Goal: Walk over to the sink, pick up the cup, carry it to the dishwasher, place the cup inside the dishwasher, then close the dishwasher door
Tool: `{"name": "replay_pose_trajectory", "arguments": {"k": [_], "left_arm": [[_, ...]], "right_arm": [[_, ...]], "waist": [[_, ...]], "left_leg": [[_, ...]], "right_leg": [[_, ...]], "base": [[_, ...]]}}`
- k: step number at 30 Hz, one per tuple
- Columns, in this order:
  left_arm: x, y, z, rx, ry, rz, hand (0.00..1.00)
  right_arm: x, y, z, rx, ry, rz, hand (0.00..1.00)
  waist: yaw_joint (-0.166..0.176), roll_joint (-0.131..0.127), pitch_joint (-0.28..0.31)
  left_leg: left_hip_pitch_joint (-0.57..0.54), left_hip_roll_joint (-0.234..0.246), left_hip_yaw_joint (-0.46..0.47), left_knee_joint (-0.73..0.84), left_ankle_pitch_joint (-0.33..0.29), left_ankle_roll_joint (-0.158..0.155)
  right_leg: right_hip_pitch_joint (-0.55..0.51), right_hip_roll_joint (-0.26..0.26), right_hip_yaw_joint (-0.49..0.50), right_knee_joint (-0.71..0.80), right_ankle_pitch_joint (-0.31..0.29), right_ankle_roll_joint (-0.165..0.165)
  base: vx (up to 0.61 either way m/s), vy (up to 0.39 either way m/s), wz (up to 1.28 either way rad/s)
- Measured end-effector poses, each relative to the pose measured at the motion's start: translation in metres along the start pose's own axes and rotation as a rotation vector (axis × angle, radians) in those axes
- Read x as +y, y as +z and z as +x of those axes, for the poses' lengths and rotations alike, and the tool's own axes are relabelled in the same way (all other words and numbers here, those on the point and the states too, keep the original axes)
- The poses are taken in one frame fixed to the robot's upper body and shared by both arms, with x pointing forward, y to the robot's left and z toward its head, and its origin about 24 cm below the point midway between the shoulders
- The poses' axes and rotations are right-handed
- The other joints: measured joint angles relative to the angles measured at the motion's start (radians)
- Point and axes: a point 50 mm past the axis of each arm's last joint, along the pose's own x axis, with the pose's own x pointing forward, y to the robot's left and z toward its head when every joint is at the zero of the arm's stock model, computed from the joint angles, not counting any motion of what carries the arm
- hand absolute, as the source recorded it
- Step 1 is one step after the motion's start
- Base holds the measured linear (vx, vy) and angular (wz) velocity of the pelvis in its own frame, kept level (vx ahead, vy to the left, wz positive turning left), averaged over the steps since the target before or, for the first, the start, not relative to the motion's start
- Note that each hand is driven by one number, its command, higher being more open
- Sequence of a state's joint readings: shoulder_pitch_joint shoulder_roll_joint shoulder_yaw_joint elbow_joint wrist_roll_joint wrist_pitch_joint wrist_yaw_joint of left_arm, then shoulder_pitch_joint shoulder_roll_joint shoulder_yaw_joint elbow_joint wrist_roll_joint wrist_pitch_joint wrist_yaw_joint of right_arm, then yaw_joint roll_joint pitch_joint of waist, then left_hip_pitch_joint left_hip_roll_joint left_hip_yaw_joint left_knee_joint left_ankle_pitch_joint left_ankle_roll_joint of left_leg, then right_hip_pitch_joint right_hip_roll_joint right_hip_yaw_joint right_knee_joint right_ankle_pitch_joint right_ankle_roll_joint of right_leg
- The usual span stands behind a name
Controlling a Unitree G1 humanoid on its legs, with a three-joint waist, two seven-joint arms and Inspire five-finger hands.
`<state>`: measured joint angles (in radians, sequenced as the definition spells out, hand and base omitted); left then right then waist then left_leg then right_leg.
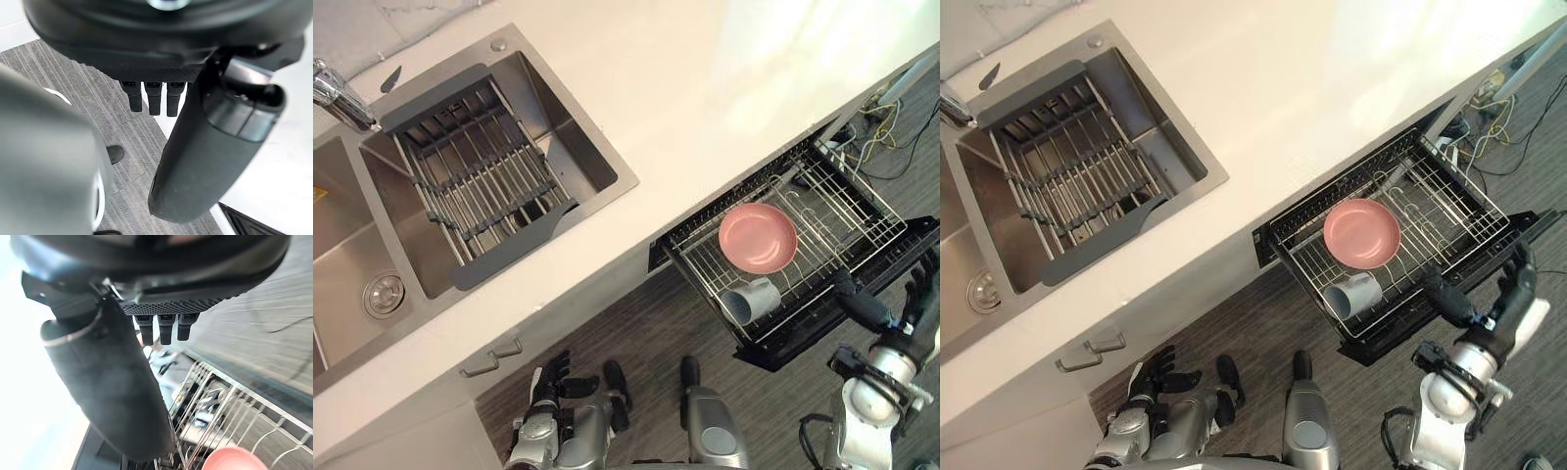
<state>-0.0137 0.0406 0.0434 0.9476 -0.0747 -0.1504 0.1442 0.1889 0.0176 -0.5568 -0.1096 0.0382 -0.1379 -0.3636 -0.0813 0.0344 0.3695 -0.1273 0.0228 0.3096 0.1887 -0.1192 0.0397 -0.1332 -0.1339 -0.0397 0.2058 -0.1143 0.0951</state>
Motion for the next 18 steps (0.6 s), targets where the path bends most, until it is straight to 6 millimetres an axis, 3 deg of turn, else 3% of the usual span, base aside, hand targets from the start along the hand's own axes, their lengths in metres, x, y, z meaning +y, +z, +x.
{"name": "replay_pose_trajectory", "arguments": {"k": [7,13,18], "left_arm": [[-0.008,-0.011,-0.005,0.036,-0.010,-0.029,0.90],[-0.017,-0.009,-0.007,0.029,-0.028,-0.050,0.90],[-0.026,-0.007,-0.008,0.024,-0.045,-0.067,0.90]], "right_arm": [[-0.024,-0.022,-0.018,0.149,-0.114,0.183,0.90],[-0.023,-0.040,-0.023,0.244,-0.105,0.325,0.90],[-0.010,-0.062,-0.034,0.371,-0.052,0.385,0.90]], "waist": [[-0.003,0.001,-0.064],[0.008,0.001,-0.074],[0.014,0.000,-0.074]], "left_leg": [[0.019,0.009,0.014,0.050,-0.059,-0.007],[0.031,0.019,0.029,0.077,-0.071,-0.021],[0.030,0.025,0.029,0.097,-0.087,-0.030]], "right_leg": [[0.012,-0.007,0.005,0.052,-0.055,0.002],[0.029,-0.006,0.009,0.060,-0.075,0.001],[0.031,-0.007,0.001,0.075,-0.094,0.000]], "base": [[0.05,0.014,-0.04],[0.05,-0.008,-0.05],[0.03,0.000,0.00]]}}
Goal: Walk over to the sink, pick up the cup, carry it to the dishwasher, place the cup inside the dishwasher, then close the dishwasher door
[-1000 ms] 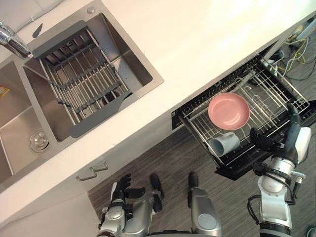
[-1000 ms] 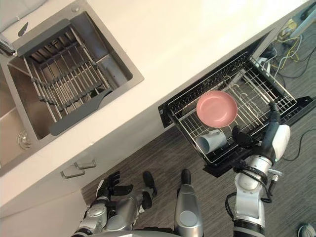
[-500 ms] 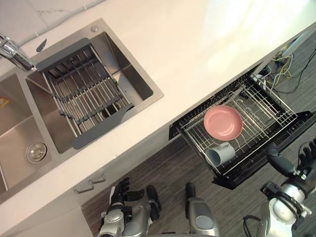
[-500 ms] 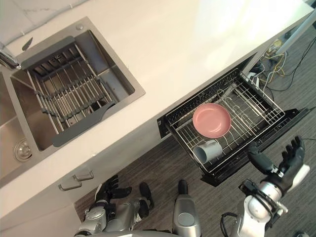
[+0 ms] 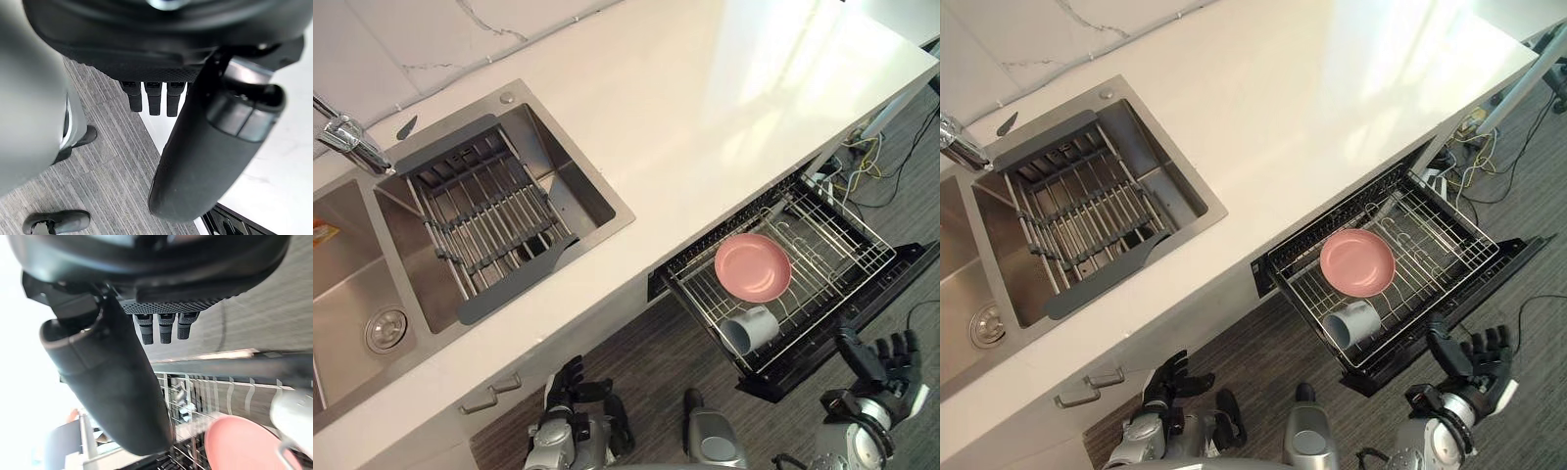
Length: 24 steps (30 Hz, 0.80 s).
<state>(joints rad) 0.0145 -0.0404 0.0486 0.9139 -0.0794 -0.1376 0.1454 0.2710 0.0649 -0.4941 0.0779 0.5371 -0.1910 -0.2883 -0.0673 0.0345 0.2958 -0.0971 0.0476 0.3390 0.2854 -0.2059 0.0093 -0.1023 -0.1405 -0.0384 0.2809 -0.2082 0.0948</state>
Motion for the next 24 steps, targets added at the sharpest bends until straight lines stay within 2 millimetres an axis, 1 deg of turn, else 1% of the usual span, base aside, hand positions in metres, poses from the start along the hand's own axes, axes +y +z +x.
{"name": "replay_pose_trajectory", "arguments": {"k": [3,8,11,14,17,20,22,24], "left_arm": [[0.000,0.001,0.000,-0.002,0.000,-0.001,0.90],[-0.001,0.002,0.000,-0.008,0.000,-0.003,0.90],[-0.001,0.003,0.000,-0.012,-0.002,-0.003,0.90],[-0.002,0.004,0.000,-0.015,-0.004,0.001,0.90],[-0.002,0.005,0.001,-0.021,-0.006,0.003,0.90],[-0.002,0.006,0.001,-0.027,-0.011,0.011,0.90],[-0.002,0.007,0.001,-0.033,-0.011,0.011,0.90],[0.000,0.008,0.001,-0.040,-0.014,0.014,0.90]], "right_arm": [[0.000,-0.006,-0.002,0.034,0.007,0.020,0.90],[-0.011,-0.011,-0.007,0.067,-0.004,0.010,0.90],[-0.011,-0.016,-0.009,0.092,0.002,0.000,0.90],[-0.009,-0.019,-0.010,0.108,0.011,0.021,0.90],[-0.006,-0.021,-0.008,0.111,0.027,0.057,0.90],[0.001,-0.022,-0.005,0.113,0.036,0.132,0.90],[0.004,-0.023,-0.004,0.115,0.044,0.147,0.90],[0.012,-0.024,-0.002,0.117,0.064,0.182,0.90]], "waist": [[0.002,0.000,0.000],[0.010,-0.001,0.000],[0.017,-0.001,0.001],[0.019,-0.003,0.002],[0.024,-0.004,0.002],[0.025,-0.007,0.004],[0.025,-0.008,0.005],[0.025,-0.010,0.006]], "left_leg": [[-0.003,0.001,-0.005,0.005,-0.005,-0.001],[-0.013,0.007,-0.023,0.041,-0.027,-0.009],[-0.016,0.009,-0.023,0.044,-0.030,-0.012],[-0.018,0.014,-0.022,0.055,-0.037,-0.016],[-0.036,0.017,-0.020,0.064,-0.041,-0.017],[-0.043,0.018,-0.021,0.068,-0.041,-0.016],[-0.047,0.018,-0.024,0.069,-0.041,-0.016],[-0.061,0.017,-0.025,0.071,-0.039,-0.014]], "right_leg": [[0.000,-0.002,-0.009,0.009,-0.010,-0.001],[-0.001,-0.003,-0.026,0.042,-0.039,-0.003],[-0.006,-0.003,-0.026,0.052,-0.045,-0.004],[-0.009,-0.001,-0.026,0.060,-0.051,-0.006],[-0.034,-0.001,-0.026,0.082,-0.057,-0.008],[-0.041,-0.001,-0.029,0.088,-0.058,-0.008],[-0.043,-0.001,-0.033,0.089,-0.058,-0.008],[-0.059,-0.002,-0.038,0.094,-0.058,-0.008]], "base": [[0.02,-0.004,0.07],[0.01,-0.007,0.09],[0.00,0.000,0.00],[0.00,-0.001,-0.01],[-0.01,-0.002,-0.03],[0.00,0.000,0.00],[-0.03,0.006,0.03],[-0.04,0.005,0.02]]}}
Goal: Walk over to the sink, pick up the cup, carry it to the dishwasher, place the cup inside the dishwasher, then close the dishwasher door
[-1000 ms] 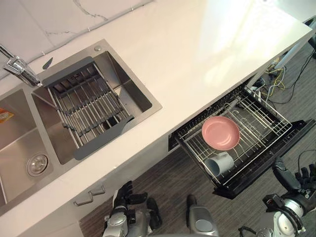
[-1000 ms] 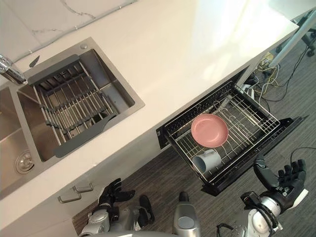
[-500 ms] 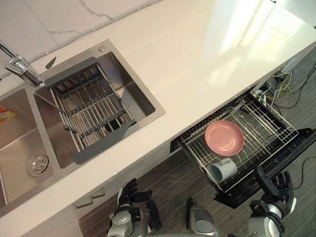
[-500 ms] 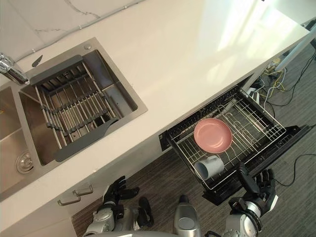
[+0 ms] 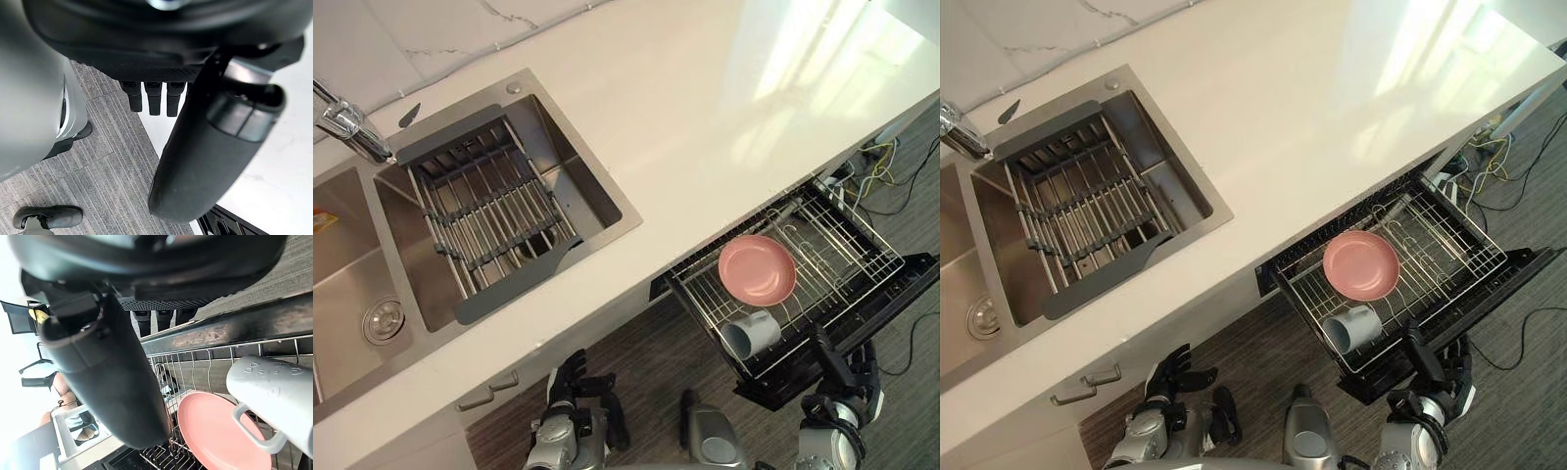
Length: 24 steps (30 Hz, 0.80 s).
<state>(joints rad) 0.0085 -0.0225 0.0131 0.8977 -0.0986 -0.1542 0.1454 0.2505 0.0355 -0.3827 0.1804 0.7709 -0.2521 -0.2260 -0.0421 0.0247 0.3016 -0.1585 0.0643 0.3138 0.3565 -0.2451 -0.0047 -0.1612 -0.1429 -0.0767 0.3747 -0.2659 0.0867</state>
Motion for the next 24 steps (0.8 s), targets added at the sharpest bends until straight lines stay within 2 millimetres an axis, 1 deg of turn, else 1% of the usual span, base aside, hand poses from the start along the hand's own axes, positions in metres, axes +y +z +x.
{"name": "replay_pose_trajectory", "arguments": {"k": [3,5,7,8,9,10,12,13,14,15,16,17,19,20,21,22,24], "left_arm": [[0.000,0.001,0.000,-0.005,-0.007,0.012,0.90],[0.000,0.002,0.001,-0.007,-0.010,0.020,0.90],[0.001,0.002,0.001,-0.008,-0.009,0.022,0.90],[0.001,0.002,0.001,-0.008,-0.008,0.024,0.90],[0.003,0.002,0.001,-0.008,-0.005,0.027,0.90],[0.004,0.002,0.001,-0.007,-0.004,0.029,0.90],[0.007,0.002,0.002,-0.003,-0.005,0.039,0.90],[0.008,0.002,0.003,-0.004,-0.006,0.041,0.90],[0.011,0.002,0.003,-0.003,-0.006,0.047,0.90],[0.013,0.002,0.003,-0.002,-0.001,0.051,0.90],[0.017,0.002,0.003,-0.003,0.006,0.057,0.90],[0.017,0.002,0.003,-0.003,0.006,0.058,0.90],[0.021,0.002,0.004,-0.002,0.014,0.066,0.90],[0.025,0.001,0.004,0.001,0.022,0.071,0.90],[0.029,-0.003,0.002,0.019,0.034,0.070,0.90],[0.032,-0.005,0.002,0.027,0.042,0.063,0.90],[0.037,-0.006,0.001,0.027,0.059,0.034,0.90]], "right_arm": [[0.010,0.000,0.005,-0.004,0.021,0.032,0.90],[0.018,-0.001,0.009,-0.002,0.054,0.018,0.90],[0.032,-0.004,0.014,0.008,0.105,0.013,0.90],[0.036,-0.005,0.015,0.011,0.117,0.011,0.90],[0.046,-0.007,0.020,0.020,0.147,0.008,0.90],[0.052,-0.008,0.022,0.022,0.162,0.007,0.90],[0.071,-0.007,0.033,0.021,0.222,0.000,0.90],[0.076,-0.007,0.036,0.022,0.236,0.000,0.90],[0.085,-0.004,0.043,0.019,0.263,-0.008,0.90],[0.094,0.000,0.049,0.011,0.284,-0.017,0.90],[0.104,0.003,0.057,0.011,0.304,-0.040,0.90],[0.105,0.004,0.058,0.011,0.305,-0.042,0.90],[0.113,0.006,0.065,0.020,0.328,-0.065,0.90],[0.121,0.007,0.068,0.027,0.347,-0.070,0.90],[0.128,0.006,0.071,0.040,0.365,-0.089,0.90],[0.131,0.005,0.072,0.047,0.374,-0.101,0.90],[0.138,0.004,0.075,0.067,0.390,-0.120,0.90]], "waist": [[0.000,-0.001,0.001],[0.000,-0.001,0.001],[0.000,-0.001,0.001],[0.000,-0.001,0.001],[0.000,-0.001,0.001],[0.000,-0.001,0.001],[0.000,0.000,0.002],[0.001,0.001,0.003],[0.001,0.005,0.005],[0.005,0.011,0.008],[0.019,0.016,0.011],[0.020,0.017,0.012],[0.039,0.027,0.017],[0.051,0.033,0.020],[0.054,0.036,0.023],[0.055,0.039,0.024],[0.064,0.040,0.025]], "left_leg": [[-0.013,-0.005,-0.006,-0.001,0.009,0.004],[-0.016,-0.009,-0.012,-0.004,0.016,0.006],[-0.025,-0.013,-0.025,-0.005,0.024,0.009],[-0.027,-0.013,-0.029,-0.006,0.027,0.010],[-0.036,-0.015,-0.041,-0.011,0.036,0.011],[-0.040,-0.017,-0.049,-0.018,0.043,0.011],[-0.055,-0.036,-0.085,-0.056,0.088,0.013],[-0.057,-0.041,-0.094,-0.068,0.099,0.015],[-0.062,-0.050,-0.115,-0.087,0.121,0.016],[-0.062,-0.057,-0.137,-0.102,0.139,0.018],[-0.061,-0.064,-0.158,-0.118,0.158,0.018],[-0.061,-0.065,-0.160,-0.119,0.160,0.018],[-0.060,-0.072,-0.189,-0.142,0.186,0.019],[-0.061,-0.076,-0.203,-0.158,0.202,0.021],[-0.061,-0.082,-0.225,-0.174,0.215,0.021],[-0.061,-0.083,-0.236,-0.180,0.219,0.021],[-0.062,-0.087,-0.265,-0.205,0.228,0.026]], "right_leg": [[-0.013,-0.004,-0.005,0.009,0.000,0.000],[-0.014,-0.009,-0.010,0.009,0.000,0.000],[-0.014,-0.011,-0.019,0.006,0.004,-0.001],[-0.014,-0.011,-0.023,0.004,0.007,-0.002],[-0.013,-0.011,-0.034,-0.007,0.015,-0.003],[-0.013,-0.011,-0.039,-0.015,0.022,-0.003],[-0.012,-0.018,-0.073,-0.048,0.047,-0.002],[-0.012,-0.020,-0.083,-0.053,0.051,-0.002],[-0.008,-0.025,-0.102,-0.065,0.060,-0.002],[0.004,-0.027,-0.124,-0.078,0.069,-0.002],[0.013,-0.030,-0.144,-0.087,0.077,-0.004],[0.014,-0.030,-0.146,-0.087,0.077,-0.004],[0.027,-0.033,-0.177,-0.100,0.087,-0.006],[0.027,-0.033,-0.190,-0.104,0.093,-0.008],[0.032,-0.034,-0.208,-0.110,0.098,-0.009],[0.036,-0.034,-0.218,-0.114,0.100,-0.009],[0.038,-0.033,-0.248,-0.116,0.104,-0.012]], "base": [[-0.05,0.004,0.06],[-0.05,0.008,0.13],[-0.06,0.010,0.17],[-0.07,0.005,0.19],[-0.06,0.000,0.17],[-0.08,0.002,0.29],[-0.07,0.009,0.45],[-0.09,0.009,0.56],[-0.08,0.003,0.58],[-0.13,0.006,0.68],[-0.10,0.005,0.48],[-0.12,-0.002,0.47],[-0.09,-0.009,0.39],[-0.10,-0.014,0.38],[-0.10,-0.017,0.40],[-0.09,-0.017,0.43],[-0.08,-0.014,0.42]]}}
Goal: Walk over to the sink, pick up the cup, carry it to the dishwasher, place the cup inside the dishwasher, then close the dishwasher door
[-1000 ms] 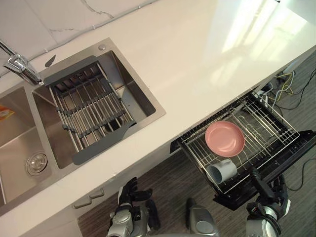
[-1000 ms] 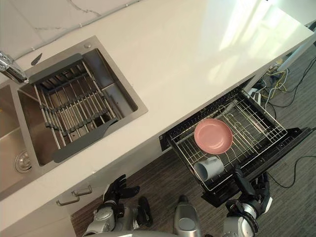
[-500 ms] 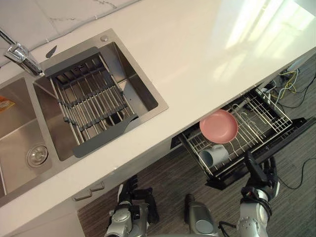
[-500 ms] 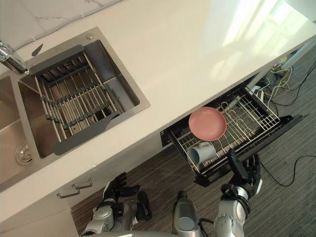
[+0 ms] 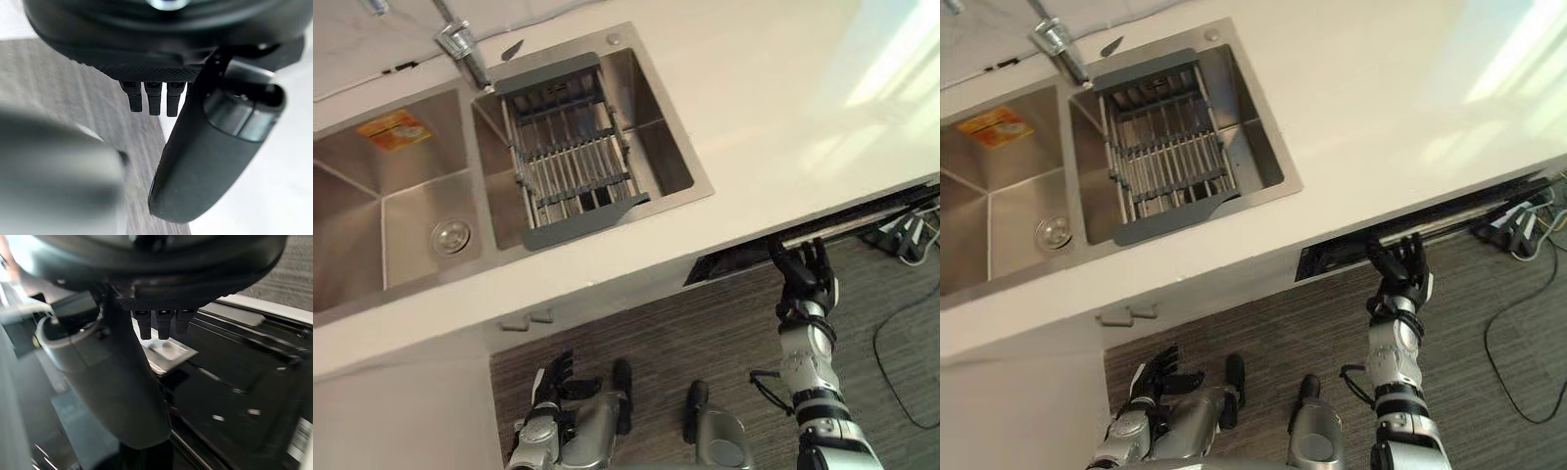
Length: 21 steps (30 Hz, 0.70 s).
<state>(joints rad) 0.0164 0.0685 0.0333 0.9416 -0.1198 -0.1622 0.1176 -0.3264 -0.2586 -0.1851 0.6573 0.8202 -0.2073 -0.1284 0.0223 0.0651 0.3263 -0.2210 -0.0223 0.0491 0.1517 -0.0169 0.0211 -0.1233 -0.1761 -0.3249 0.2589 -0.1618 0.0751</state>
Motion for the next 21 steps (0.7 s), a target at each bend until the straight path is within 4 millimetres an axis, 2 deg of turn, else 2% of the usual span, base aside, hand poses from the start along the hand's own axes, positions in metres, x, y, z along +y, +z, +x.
{"name": "replay_pose_trajectory", "arguments": {"k": [2,4,8,14,19,21], "left_arm": [[0.003,0.000,0.000,-0.001,-0.002,0.003,0.90],[0.004,0.000,0.000,0.000,-0.001,0.004,0.90],[0.005,0.000,0.000,0.004,-0.003,0.009,0.90],[0.007,-0.005,0.000,0.023,-0.014,0.029,0.90],[0.010,-0.005,0.000,0.023,-0.022,0.072,0.90],[0.010,-0.006,0.000,0.028,-0.020,0.075,0.90]], "right_arm": [[-0.005,-0.001,0.002,0.021,-0.009,-0.039,0.90],[-0.007,-0.001,0.004,0.048,0.015,-0.156,0.90],[-0.015,0.006,0.008,0.057,0.039,-0.359,0.90],[-0.019,0.001,0.006,0.098,0.080,-0.517,0.90],[-0.025,-0.006,-0.005,0.125,0.115,-0.616,0.90],[-0.034,-0.010,-0.013,0.147,0.121,-0.653,0.90]], "waist": [[0.007,0.000,0.001],[0.012,0.001,0.001],[0.007,0.001,0.001],[-0.008,-0.002,0.000],[-0.010,-0.025,-0.014],[-0.010,-0.038,-0.024]], "left_leg": [[-0.002,-0.004,-0.016,-0.015,0.015,0.002],[0.002,-0.009,-0.027,-0.031,0.026,0.002],[0.006,-0.012,-0.042,-0.046,0.046,0.009],[0.061,-0.009,-0.041,-0.083,0.053,0.003],[0.095,-0.003,-0.038,-0.113,0.059,-0.006],[0.112,-0.004,-0.035,-0.115,0.063,-0.012]], "right_leg": [[0.001,-0.002,-0.016,-0.001,0.003,-0.001],[0.002,-0.001,-0.025,-0.001,0.006,-0.001],[0.006,-0.001,-0.038,-0.002,0.008,-0.001],[0.054,0.009,-0.039,-0.032,0.010,-0.001],[0.086,0.021,-0.038,-0.066,0.011,-0.002],[0.113,0.023,-0.037,-0.090,0.012,-0.001]], "base": [[-0.08,-0.013,0.26],[-0.06,-0.011,0.13],[-0.03,-0.019,0.11],[0.02,-0.036,-0.02],[0.08,-0.057,-0.04],[0.09,-0.049,-0.02]]}}
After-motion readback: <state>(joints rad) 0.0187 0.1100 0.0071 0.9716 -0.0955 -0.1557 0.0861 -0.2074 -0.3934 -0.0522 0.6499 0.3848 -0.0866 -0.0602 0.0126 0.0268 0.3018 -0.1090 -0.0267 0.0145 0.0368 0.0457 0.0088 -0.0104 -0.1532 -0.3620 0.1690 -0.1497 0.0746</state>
